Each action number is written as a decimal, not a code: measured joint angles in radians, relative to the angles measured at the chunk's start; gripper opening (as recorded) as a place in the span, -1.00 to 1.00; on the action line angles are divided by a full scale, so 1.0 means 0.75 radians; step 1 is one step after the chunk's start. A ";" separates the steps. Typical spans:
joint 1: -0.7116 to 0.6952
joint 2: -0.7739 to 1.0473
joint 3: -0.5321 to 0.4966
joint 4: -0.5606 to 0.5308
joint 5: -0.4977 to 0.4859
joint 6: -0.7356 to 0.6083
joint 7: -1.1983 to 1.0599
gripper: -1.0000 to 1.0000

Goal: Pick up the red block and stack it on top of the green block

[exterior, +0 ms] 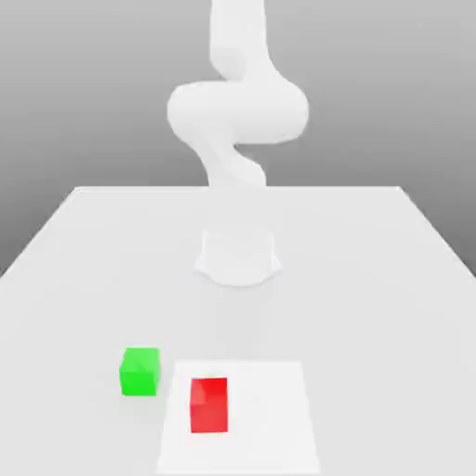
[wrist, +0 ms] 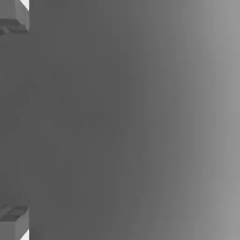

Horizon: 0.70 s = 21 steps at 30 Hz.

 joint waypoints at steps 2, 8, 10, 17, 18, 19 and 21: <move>0.003 0.103 -0.014 -0.044 0.001 0.054 -0.018 0.00; 0.009 0.395 -0.049 -0.169 0.010 0.204 -0.072 0.00; 0.013 0.492 -0.063 -0.210 0.011 0.254 -0.089 0.00; 0.007 0.831 -0.091 -0.354 0.024 0.429 -0.155 0.00; 0.002 0.879 -0.093 -0.375 0.025 0.454 -0.163 0.00; -0.002 0.927 -0.095 -0.395 0.025 0.479 -0.172 0.00; -0.009 1.024 -0.096 -0.431 0.026 0.533 -0.187 0.00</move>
